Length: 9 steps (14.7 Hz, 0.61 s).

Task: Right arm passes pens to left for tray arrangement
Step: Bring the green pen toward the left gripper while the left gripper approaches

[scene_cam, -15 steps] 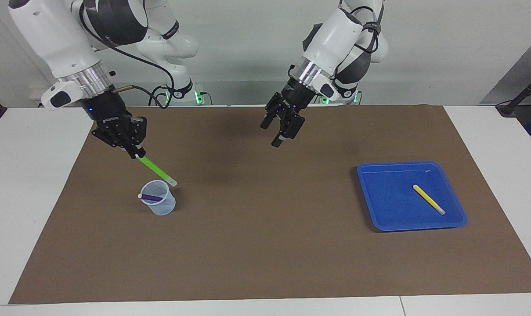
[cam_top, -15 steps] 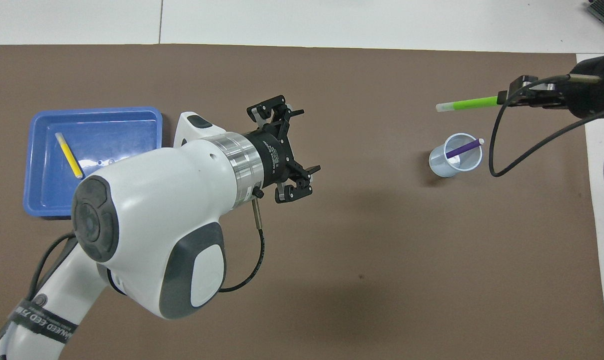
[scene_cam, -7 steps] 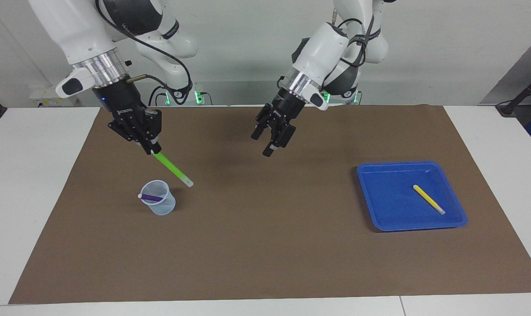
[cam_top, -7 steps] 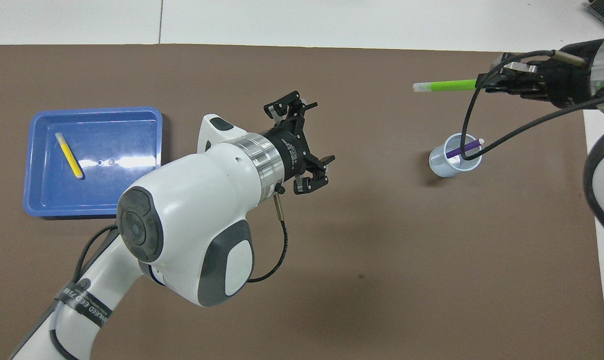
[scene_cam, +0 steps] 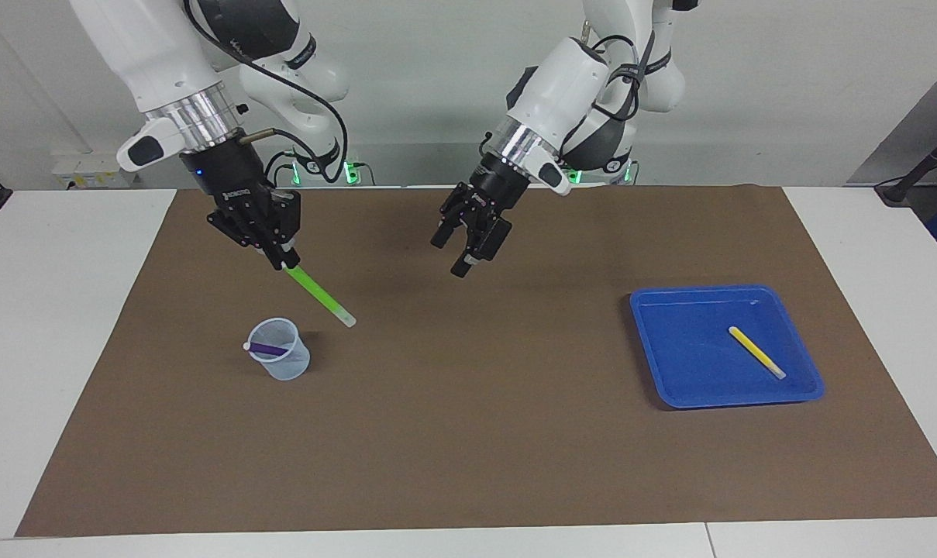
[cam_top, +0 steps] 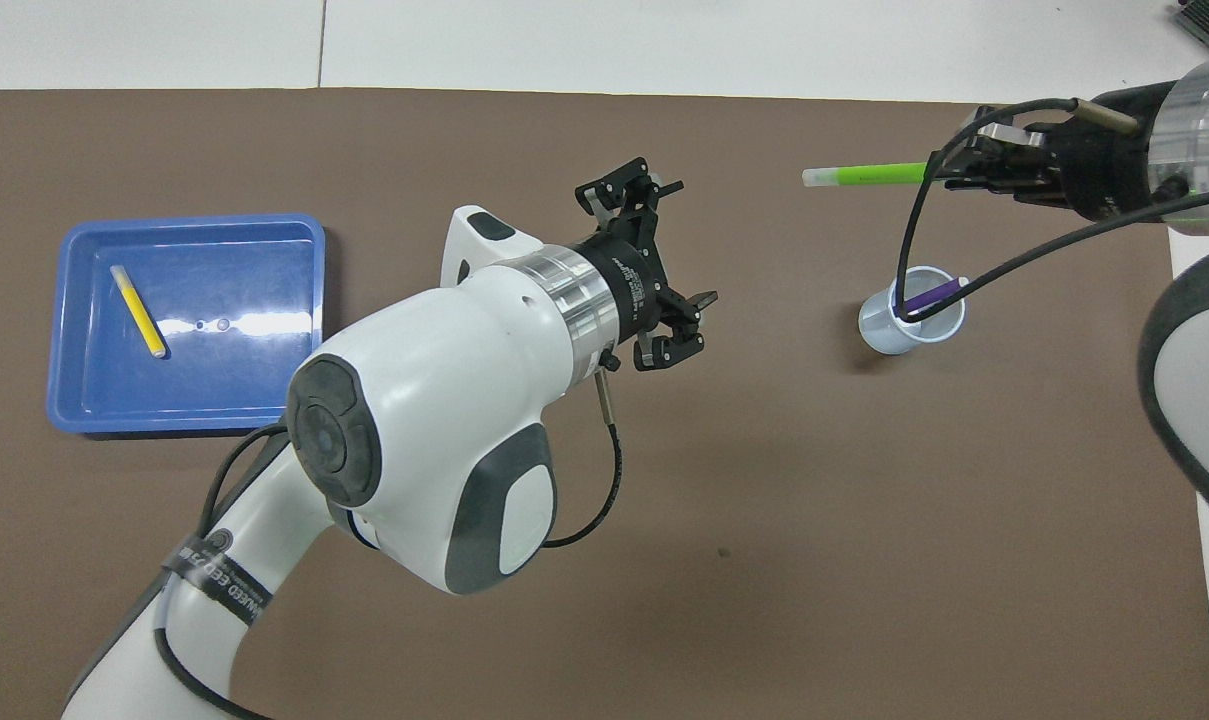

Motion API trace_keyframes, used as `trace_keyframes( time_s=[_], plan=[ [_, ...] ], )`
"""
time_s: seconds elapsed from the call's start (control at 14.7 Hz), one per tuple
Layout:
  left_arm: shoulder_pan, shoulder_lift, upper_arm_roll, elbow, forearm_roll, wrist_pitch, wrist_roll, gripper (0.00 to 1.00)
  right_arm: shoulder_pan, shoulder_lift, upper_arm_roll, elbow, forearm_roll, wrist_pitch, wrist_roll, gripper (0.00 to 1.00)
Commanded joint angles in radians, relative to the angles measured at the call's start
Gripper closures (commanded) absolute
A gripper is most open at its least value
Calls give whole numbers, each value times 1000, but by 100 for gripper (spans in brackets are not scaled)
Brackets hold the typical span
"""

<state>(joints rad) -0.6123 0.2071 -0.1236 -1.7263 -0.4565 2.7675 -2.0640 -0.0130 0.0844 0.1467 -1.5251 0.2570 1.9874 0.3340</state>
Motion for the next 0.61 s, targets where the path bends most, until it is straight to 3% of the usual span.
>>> trace_keyframes(
  time_s=[0.0,0.54],
  plan=[
    [-30,61,15,76,-5,20,-19,0,24,6,7,11,18,14,42,100],
    [-73,153,16,157,-2,61,-16,4,28,3,50,11,18,60,109,100]
  ],
)
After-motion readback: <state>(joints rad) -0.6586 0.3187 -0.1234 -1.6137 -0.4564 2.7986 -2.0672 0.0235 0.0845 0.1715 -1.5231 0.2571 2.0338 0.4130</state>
